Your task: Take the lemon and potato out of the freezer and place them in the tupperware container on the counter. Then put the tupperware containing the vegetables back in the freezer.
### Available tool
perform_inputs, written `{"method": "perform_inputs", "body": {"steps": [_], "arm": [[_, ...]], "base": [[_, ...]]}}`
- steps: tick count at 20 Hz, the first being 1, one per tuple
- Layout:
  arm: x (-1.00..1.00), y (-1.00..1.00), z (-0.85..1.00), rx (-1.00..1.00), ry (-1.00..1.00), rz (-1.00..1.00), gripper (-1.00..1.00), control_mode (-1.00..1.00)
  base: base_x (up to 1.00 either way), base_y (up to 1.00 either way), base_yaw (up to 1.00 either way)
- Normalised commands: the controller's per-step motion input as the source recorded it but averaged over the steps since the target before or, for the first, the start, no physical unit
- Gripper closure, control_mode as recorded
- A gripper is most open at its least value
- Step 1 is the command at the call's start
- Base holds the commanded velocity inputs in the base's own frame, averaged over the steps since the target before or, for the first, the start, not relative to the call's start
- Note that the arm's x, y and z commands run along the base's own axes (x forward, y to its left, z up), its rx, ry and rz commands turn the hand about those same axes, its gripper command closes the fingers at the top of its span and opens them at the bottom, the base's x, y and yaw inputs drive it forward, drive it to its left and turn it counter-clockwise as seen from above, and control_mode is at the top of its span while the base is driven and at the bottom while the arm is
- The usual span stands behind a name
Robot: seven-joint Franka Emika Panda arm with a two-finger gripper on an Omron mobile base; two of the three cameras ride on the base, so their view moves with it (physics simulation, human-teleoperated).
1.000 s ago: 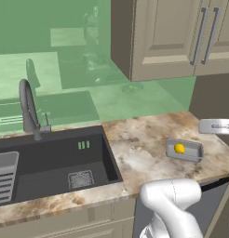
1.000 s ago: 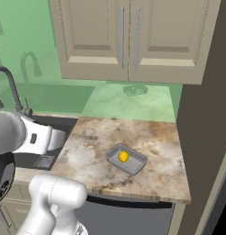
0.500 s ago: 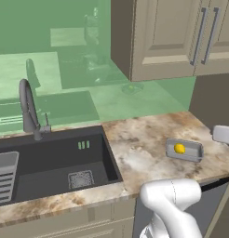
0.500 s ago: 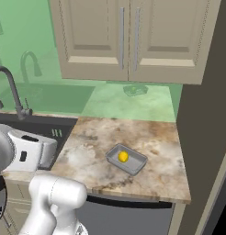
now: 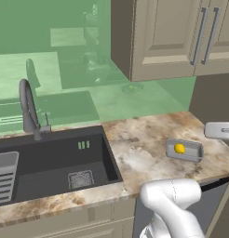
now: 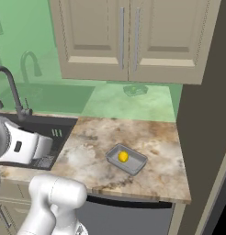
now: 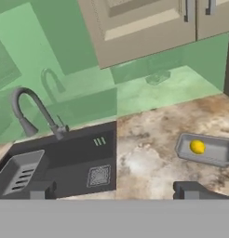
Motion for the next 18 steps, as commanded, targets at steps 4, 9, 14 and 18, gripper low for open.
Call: {"method": "perform_inputs", "body": {"steps": [4, 9, 14, 18], "arm": [[0.0, 0.0, 0.0, 0.0, 0.0, 0.0, -1.0, 1.0], [0.0, 0.0, 0.0, 0.0, 0.0, 0.0, -1.0, 1.0], [0.0, 0.0, 0.0, 0.0, 0.0, 0.0, -1.0, 1.0], [0.0, 0.0, 0.0, 0.0, 0.0, 0.0, -1.0, 1.0]], "base": [[-0.22, 0.0, 0.01], [-0.95, 0.01, 0.0], [-1.0, -0.01, 0.02], [-1.0, -0.25, 0.09]]}}
